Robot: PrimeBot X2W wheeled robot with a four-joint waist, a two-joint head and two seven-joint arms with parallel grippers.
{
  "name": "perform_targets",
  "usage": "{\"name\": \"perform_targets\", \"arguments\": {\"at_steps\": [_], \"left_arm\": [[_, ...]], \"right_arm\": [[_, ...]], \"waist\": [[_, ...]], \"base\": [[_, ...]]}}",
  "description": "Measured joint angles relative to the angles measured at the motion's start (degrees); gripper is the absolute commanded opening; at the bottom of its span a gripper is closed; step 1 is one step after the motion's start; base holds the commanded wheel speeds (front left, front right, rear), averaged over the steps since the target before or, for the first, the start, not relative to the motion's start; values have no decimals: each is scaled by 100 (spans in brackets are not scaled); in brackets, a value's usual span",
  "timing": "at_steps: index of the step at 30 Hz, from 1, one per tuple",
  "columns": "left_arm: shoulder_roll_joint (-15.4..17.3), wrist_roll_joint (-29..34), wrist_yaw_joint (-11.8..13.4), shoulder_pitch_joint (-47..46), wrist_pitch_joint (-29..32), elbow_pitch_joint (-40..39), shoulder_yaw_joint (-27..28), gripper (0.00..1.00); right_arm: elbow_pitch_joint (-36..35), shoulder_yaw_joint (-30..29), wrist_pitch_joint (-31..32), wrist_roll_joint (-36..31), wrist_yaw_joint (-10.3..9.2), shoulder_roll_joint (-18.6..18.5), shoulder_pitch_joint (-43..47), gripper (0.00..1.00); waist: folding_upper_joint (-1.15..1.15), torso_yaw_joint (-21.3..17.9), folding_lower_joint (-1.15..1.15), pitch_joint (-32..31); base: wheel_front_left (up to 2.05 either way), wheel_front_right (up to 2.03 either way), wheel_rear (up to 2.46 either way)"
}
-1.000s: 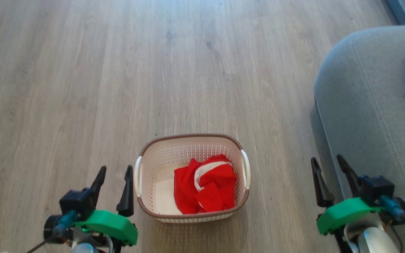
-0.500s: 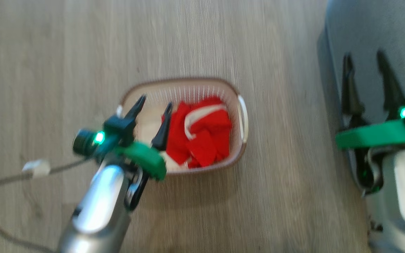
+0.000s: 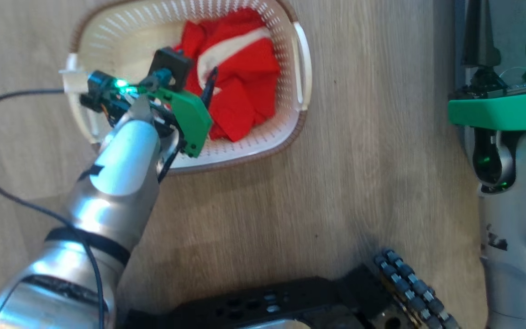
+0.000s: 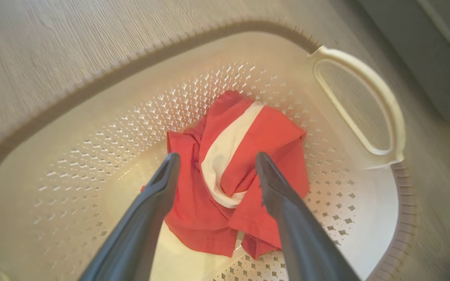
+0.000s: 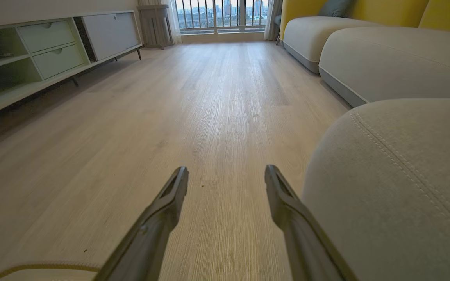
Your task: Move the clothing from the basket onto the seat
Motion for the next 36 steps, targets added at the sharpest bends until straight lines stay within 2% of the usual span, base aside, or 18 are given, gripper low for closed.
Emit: {"name": "perform_targets", "arguments": {"at_steps": [7, 14, 20, 24, 30, 31, 32, 33, 36], "left_arm": [[-1, 2, -34, -638, 46, 794, -211, 100], [49, 47, 118, -1202, 157, 1455, -266, 100], [213, 51, 123, -1431, 207, 1747, -291, 100], [358, 100, 246, -1514, 297, 1875, -331, 100], [402, 96, 312, -1518, 365, 1959, -370, 100], [413, 93, 314, -1518, 403, 1969, -374, 91], [421, 91, 320, -1517, 406, 1983, -378, 29], [431, 91, 320, -1517, 406, 1992, -377, 0], [434, 52, 321, -1517, 323, 2003, -385, 0]], "right_arm": [[-37, 62, 0, 112, 0, 10, -76, 100], [-186, 88, 0, 428, 0, 30, -110, 100], [-259, 82, 0, 627, 0, 37, -73, 100], [-319, 59, 0, 791, 0, 42, -49, 100], [-431, 4, 0, 866, 0, 60, 299, 100], [-431, -2, 0, 872, 0, 65, 343, 100], [-434, -4, 0, 872, 0, 69, 366, 100], [-441, -4, 0, 873, 0, 75, 374, 100], [-465, -40, 0, 936, 0, 79, 374, 100]], "waist": [[0, -335, -2, 494], [0, -639, -2, 830], [0, -842, -1, 1055], [0, -990, -1, 1197], [0, -1057, -2, 1234], [0, -1062, -2, 1235], [0, -1066, -2, 1231], [0, -1072, -2, 1226], [0, -1093, -2, 1194]], "base": [[0, 0, 0], [0, 0, 0], [0, 0, 0], [0, 0, 0], [0, 0, 0], [0, 0, 0], [0, 0, 0], [0, 0, 0], [0, 0, 0]]}}
